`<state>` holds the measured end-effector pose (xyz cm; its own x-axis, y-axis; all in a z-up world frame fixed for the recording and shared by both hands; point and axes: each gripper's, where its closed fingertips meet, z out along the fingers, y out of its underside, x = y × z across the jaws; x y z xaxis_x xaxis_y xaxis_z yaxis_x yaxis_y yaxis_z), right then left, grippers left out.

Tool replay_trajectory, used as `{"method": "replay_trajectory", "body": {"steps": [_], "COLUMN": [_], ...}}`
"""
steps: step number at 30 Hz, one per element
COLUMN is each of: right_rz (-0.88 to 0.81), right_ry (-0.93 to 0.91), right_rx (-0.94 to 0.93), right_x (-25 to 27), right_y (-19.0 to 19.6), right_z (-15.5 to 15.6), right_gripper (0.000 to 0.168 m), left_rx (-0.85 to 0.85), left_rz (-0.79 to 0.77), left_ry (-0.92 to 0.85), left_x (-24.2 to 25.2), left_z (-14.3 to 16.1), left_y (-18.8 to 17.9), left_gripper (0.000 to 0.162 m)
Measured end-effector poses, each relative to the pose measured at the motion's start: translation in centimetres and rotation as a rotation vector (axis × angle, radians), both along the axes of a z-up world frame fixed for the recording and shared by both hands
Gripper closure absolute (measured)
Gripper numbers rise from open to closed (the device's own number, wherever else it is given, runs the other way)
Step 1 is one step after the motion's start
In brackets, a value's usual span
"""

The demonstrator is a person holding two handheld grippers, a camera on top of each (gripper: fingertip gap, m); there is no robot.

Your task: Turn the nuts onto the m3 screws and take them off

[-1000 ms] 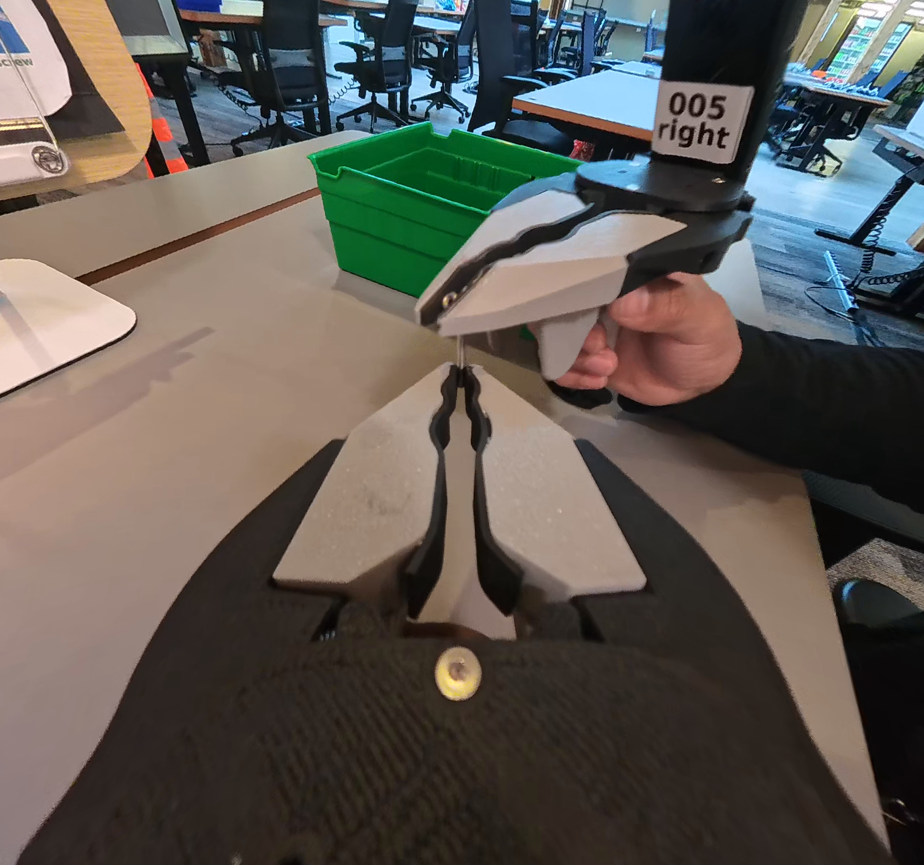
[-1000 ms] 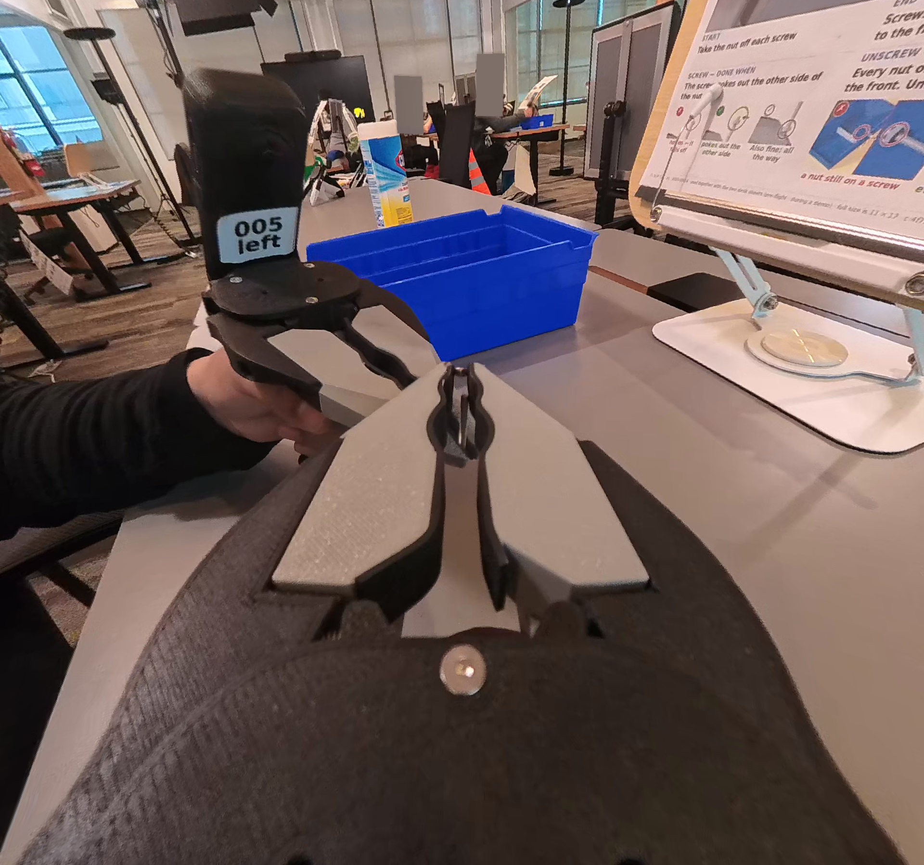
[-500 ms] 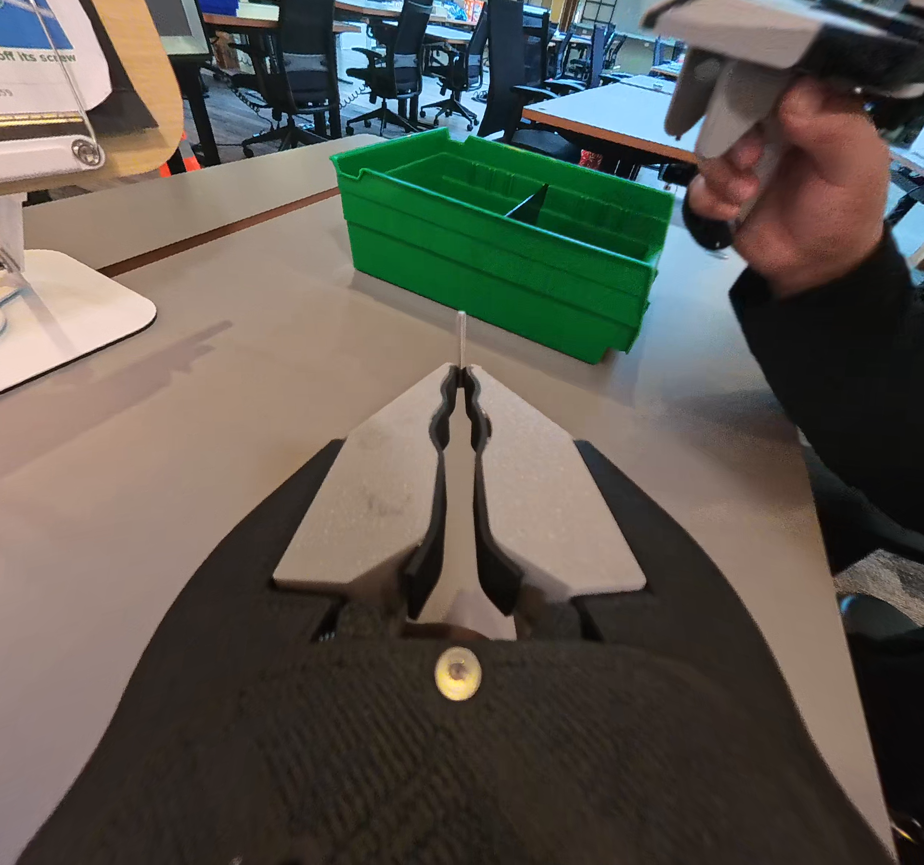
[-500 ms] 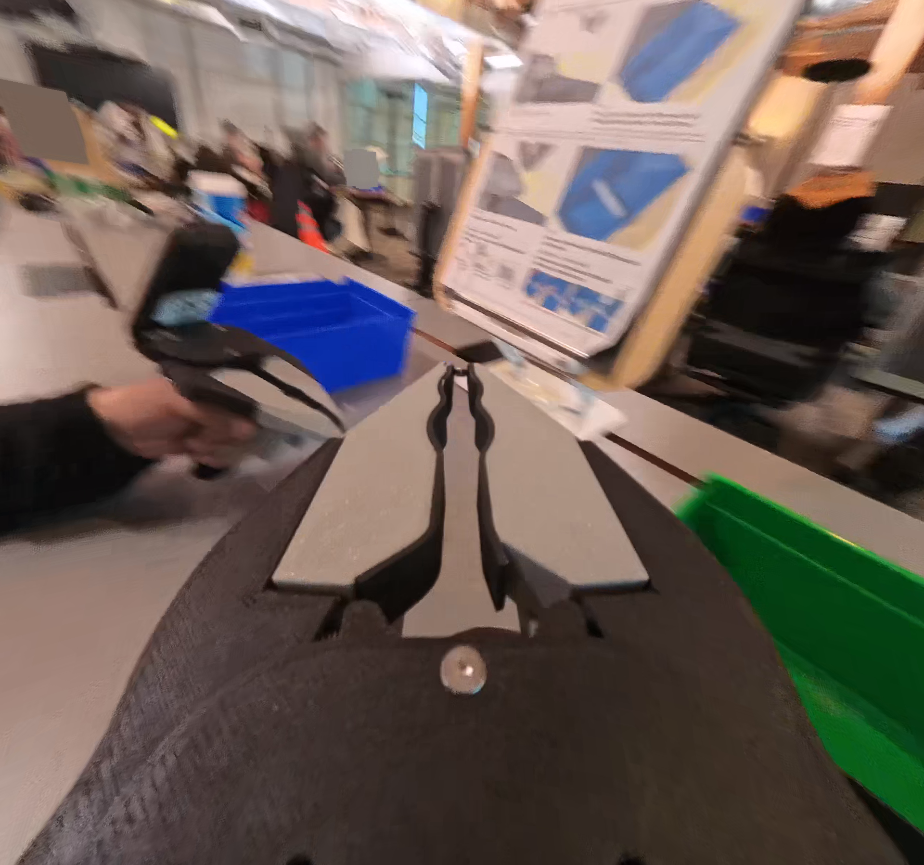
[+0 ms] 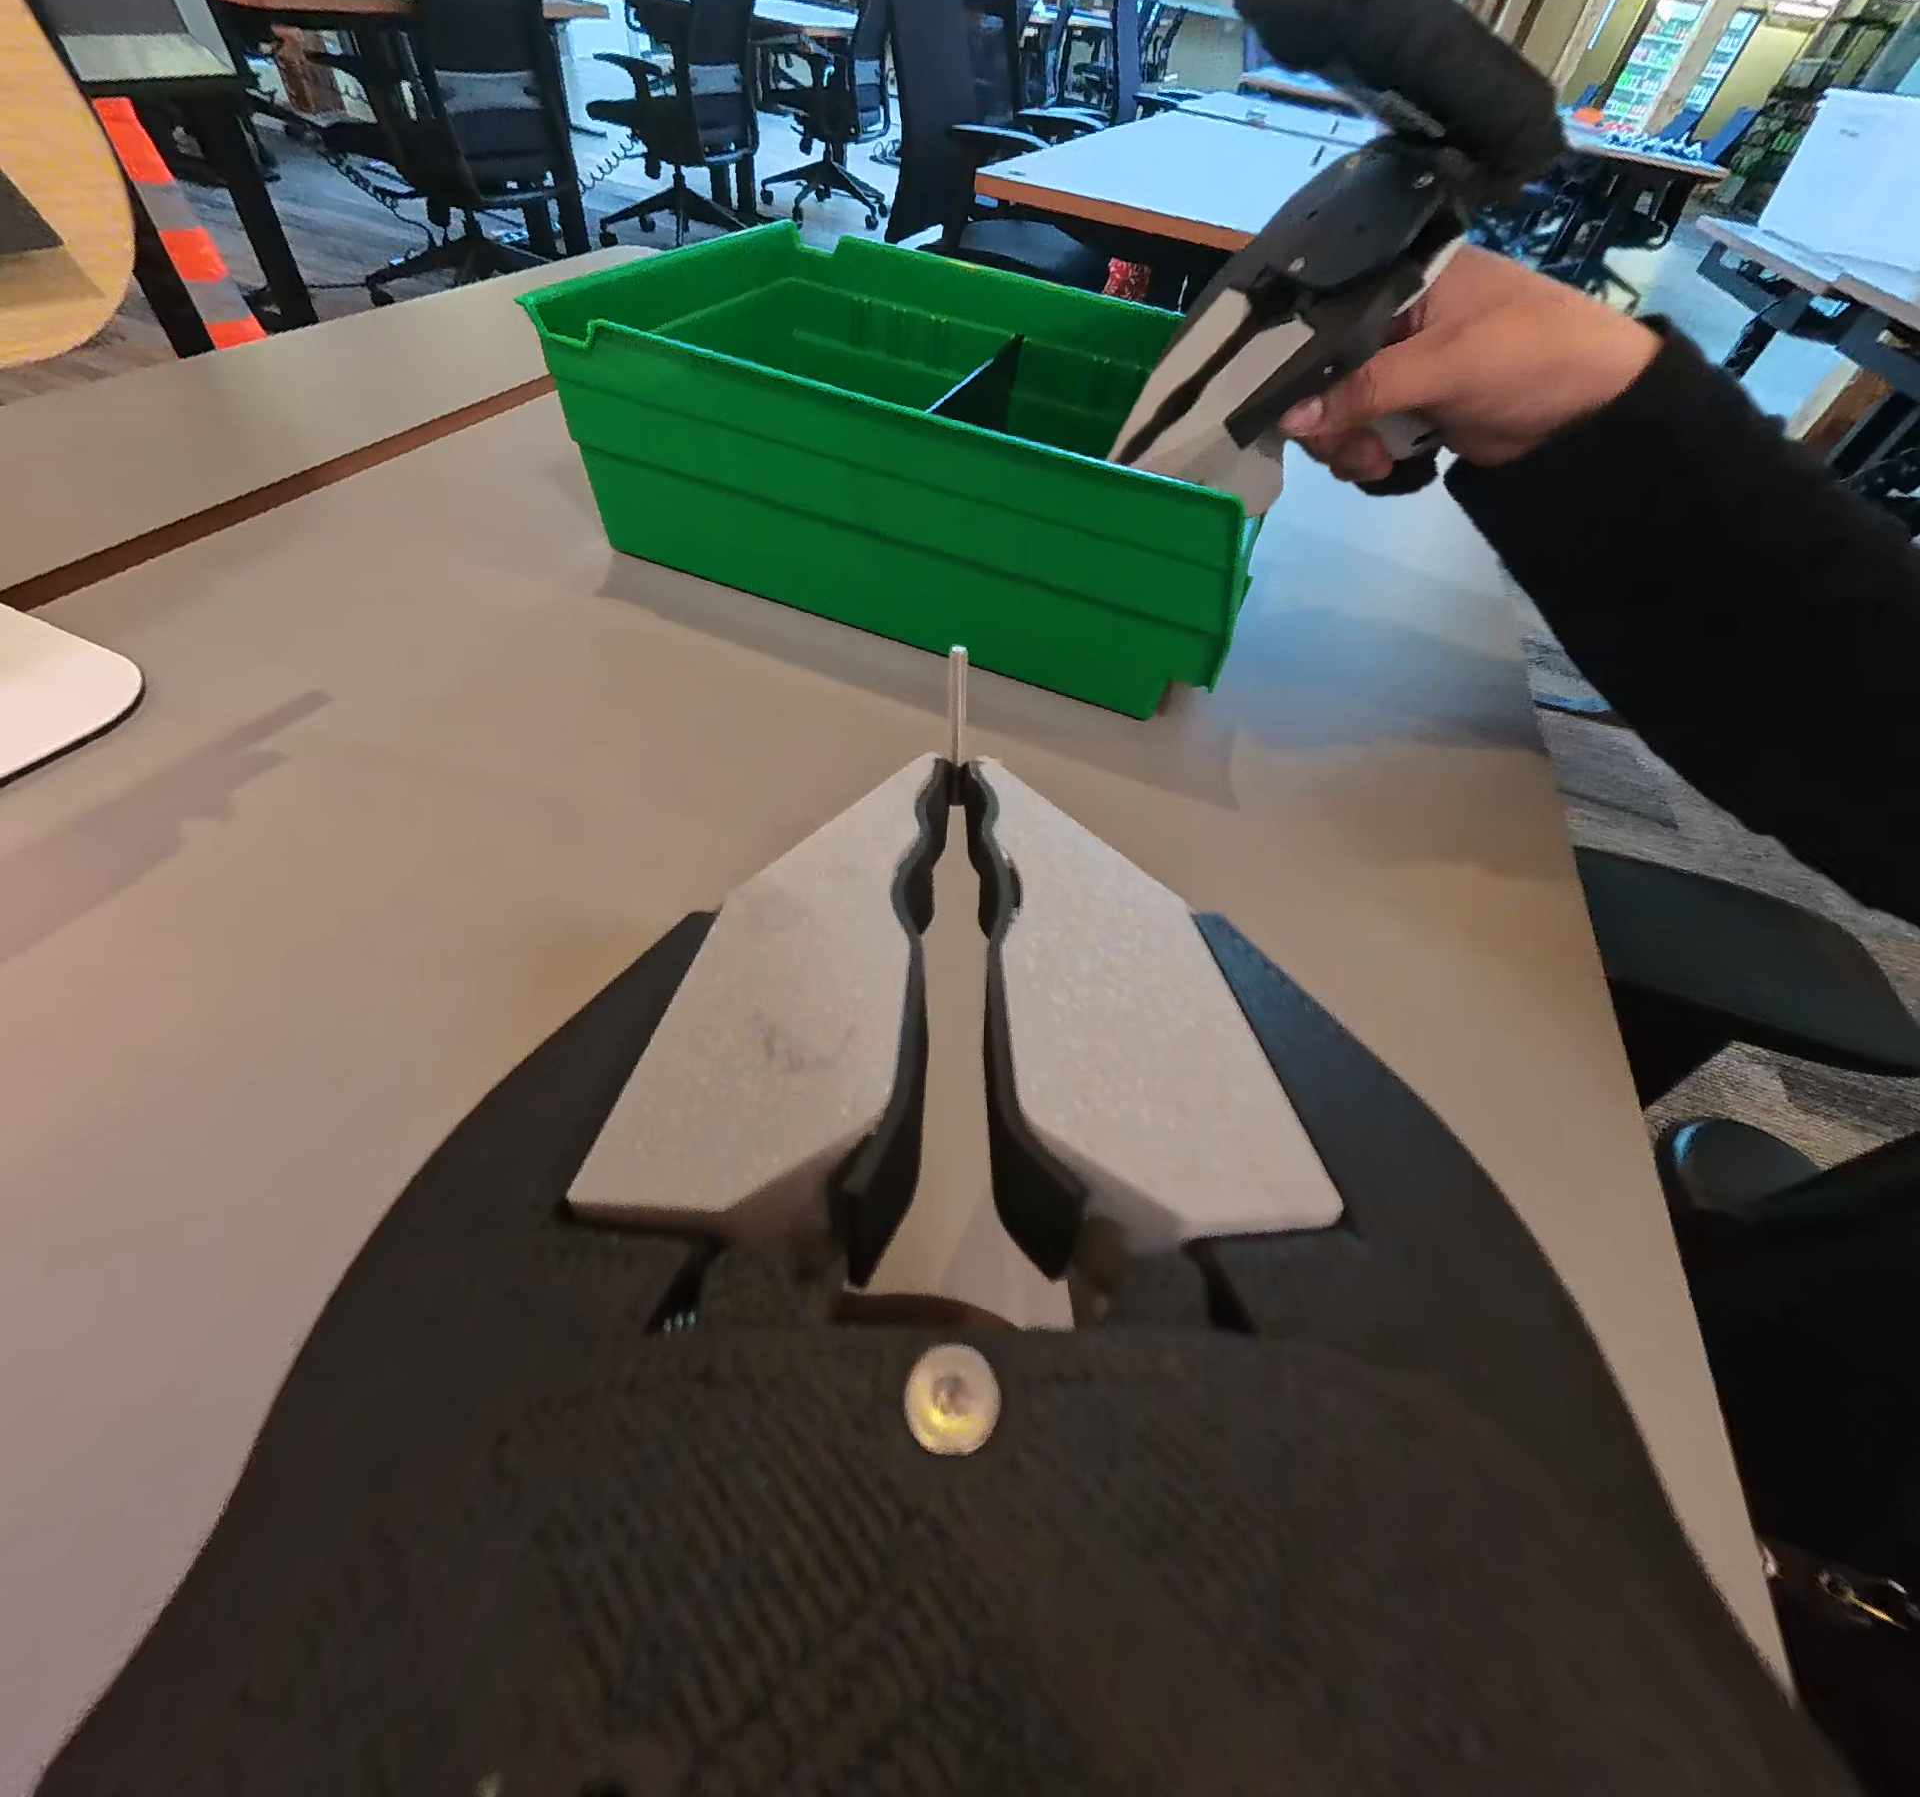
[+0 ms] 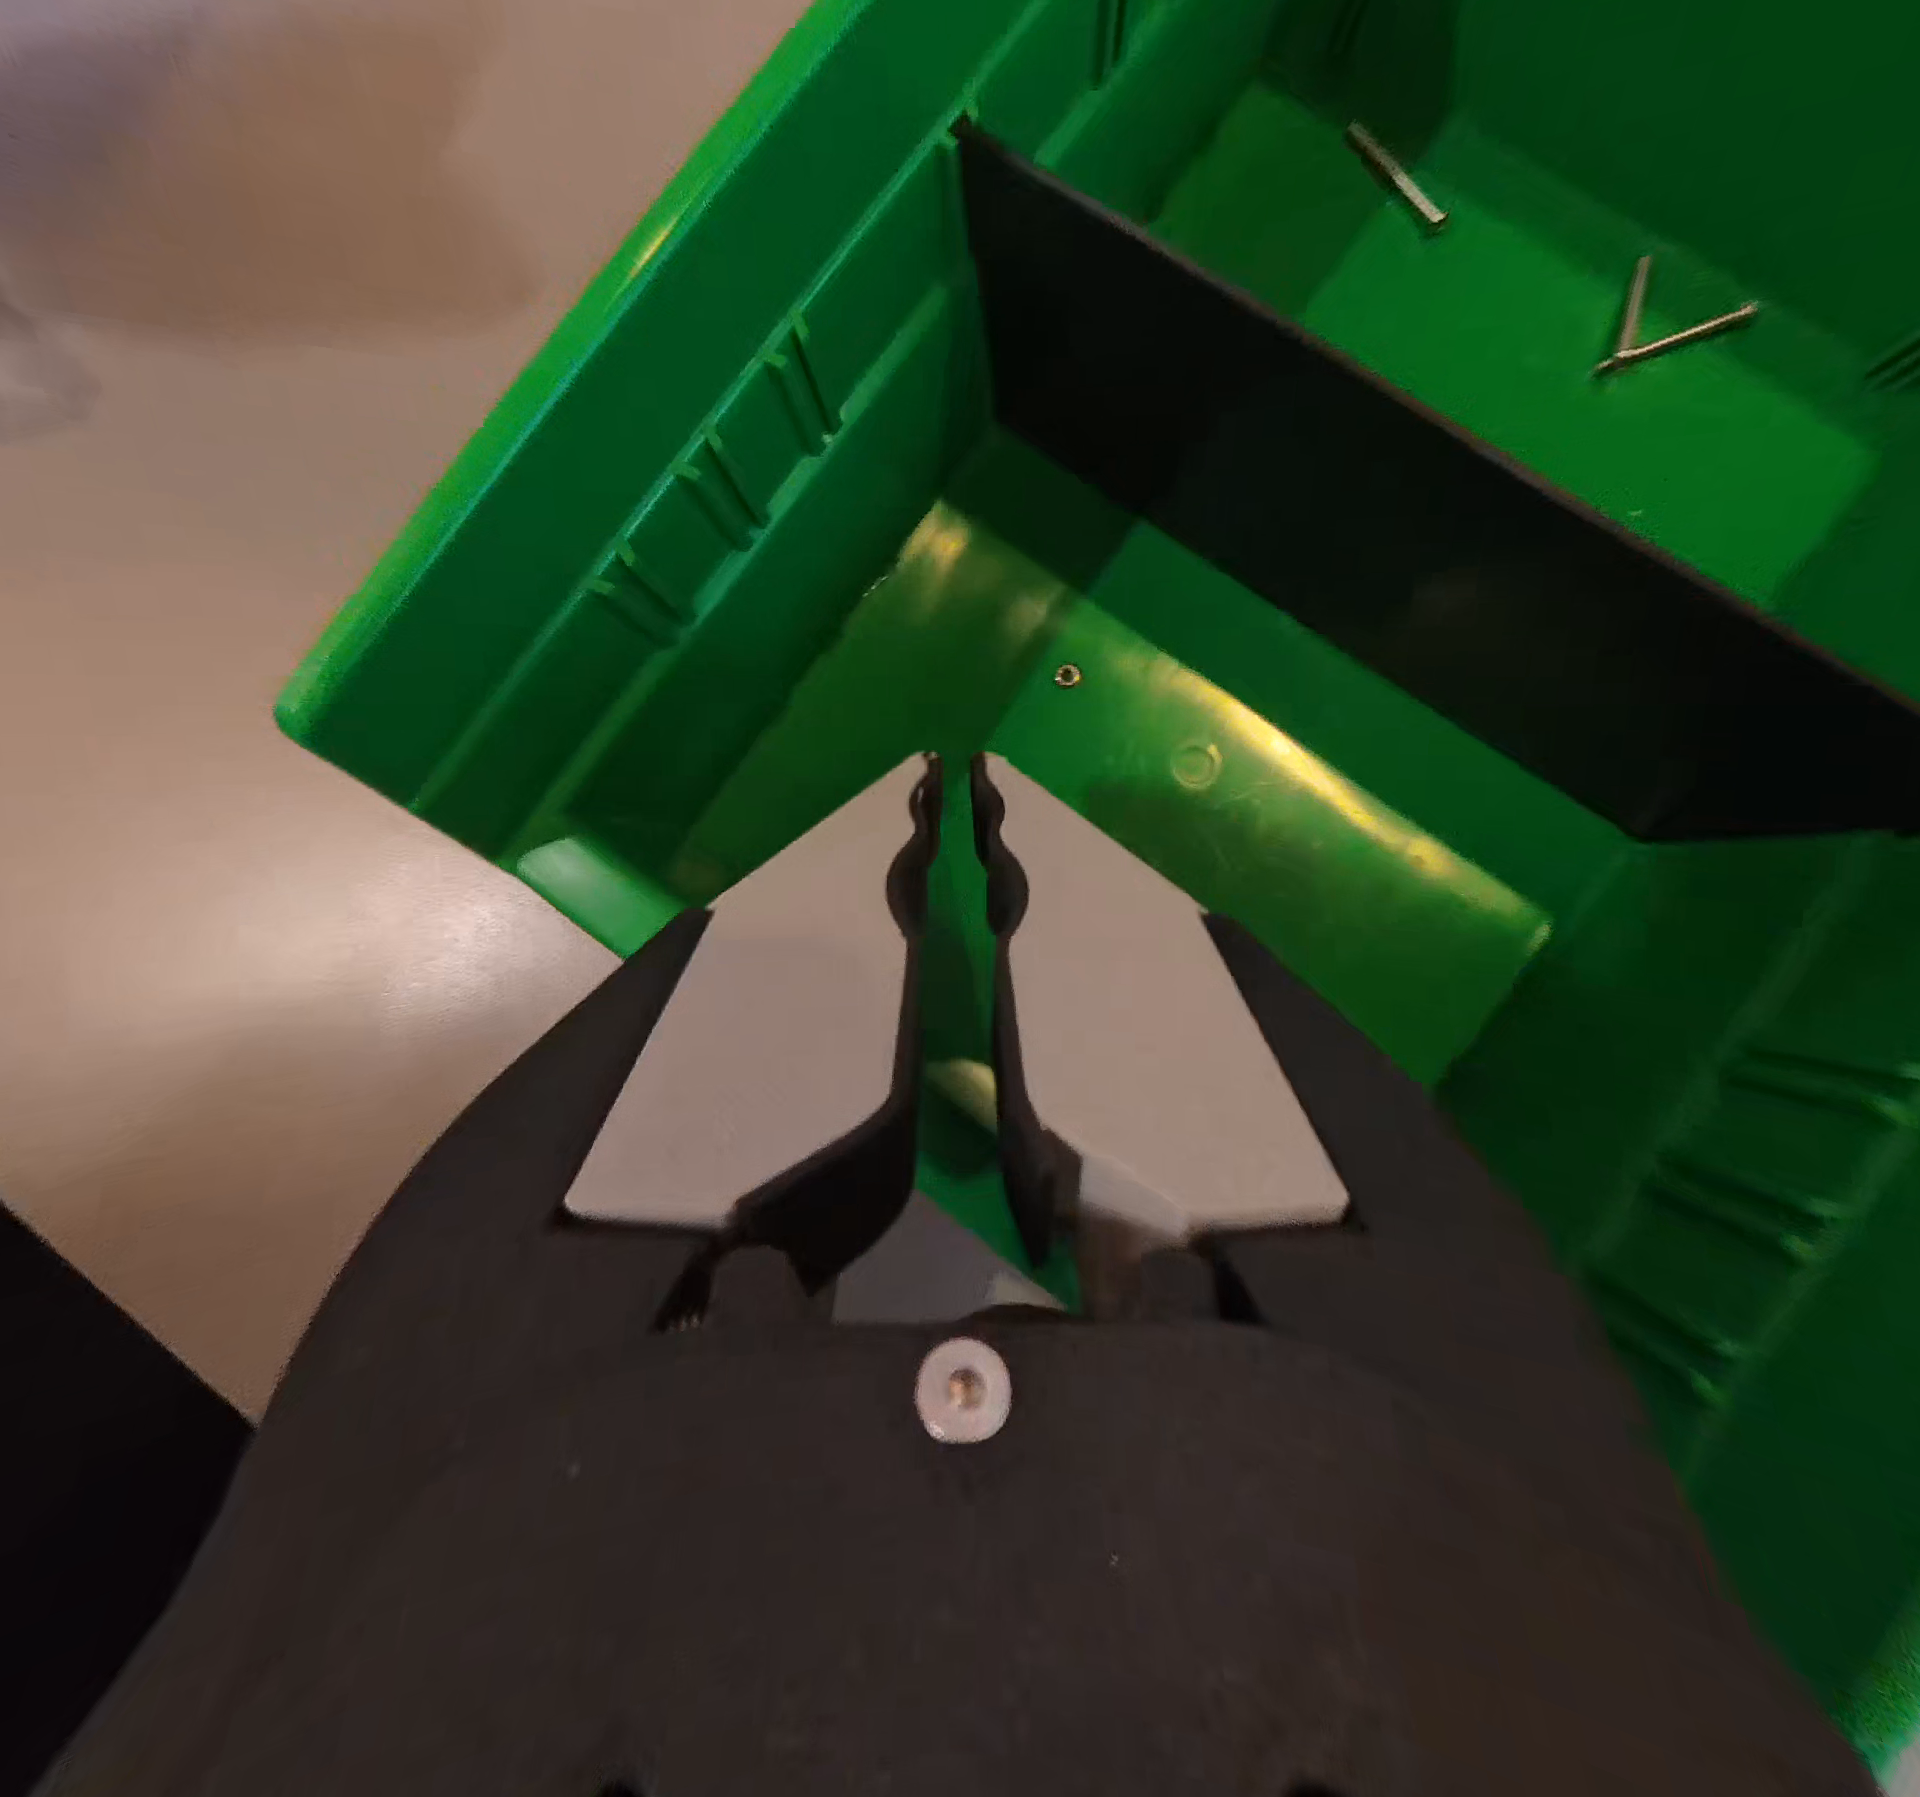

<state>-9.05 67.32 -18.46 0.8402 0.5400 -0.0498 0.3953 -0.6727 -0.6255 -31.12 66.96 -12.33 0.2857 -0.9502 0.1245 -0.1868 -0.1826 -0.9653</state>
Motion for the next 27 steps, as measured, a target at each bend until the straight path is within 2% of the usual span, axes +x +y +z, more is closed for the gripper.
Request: {"method": "replay_trajectory", "body": {"steps": [3,6,11,14,16,20,21,22,23,27], "right_rz": [-0.034,-0.033,0.168,0.313,0.383,0.412,0.434,0.448,0.436,0.443], "right_ry": [-0.054,-0.019,0.262,0.380,0.429,0.411,0.452,0.484,0.471,0.448], "right_rx": [0.036,0.049,0.275,0.352,0.348,0.312,0.311,0.312,0.334,0.370], "right_x": [0.9,0.3,-8.9,-15.2,-18.7,-22.5,-23.3,-23.7,-23.5,-23.4], "right_y": [0.4,0.1,-1.6,-2.8,-3.1,-2.0,-2.2,-2.4,-2.0,-1.9], "right_z": [0.8,2.0,9.2,11.5,11.3,8.5,8.5,8.7,8.7,9.0], "right_gripper": [0.142,0.144,0.149,0.149,0.148,0.142,0.147,0.162,0.168,0.168], "left_rx": [0.001,0.010,0.025,0.036,0.041,0.048,0.050,0.043,0.031,-0.004], "left_rz": [-0.004,-0.011,-0.032,-0.065,-0.085,-0.090,-0.083,-0.090,-0.090,-0.069], "left_ry": [-0.009,-0.017,-0.018,-0.029,-0.032,-0.024,-0.014,-0.017,-0.027,-0.053], "left_x": [-0.1,0.0,0.4,0.7,0.9,1.0,0.9,0.9,0.9,0.8], "left_z": [0.3,0.6,0.7,0.9,1.1,1.0,0.9,0.9,1.0,1.3], "left_y": [-0.1,-0.4,-1.0,-1.7,-2.1,-2.4,-2.3,-2.4,-2.3,-2.1], "left_gripper": [0.162,0.162,0.162,0.162,0.162,0.162,0.162,0.162,0.162,0.161]}}
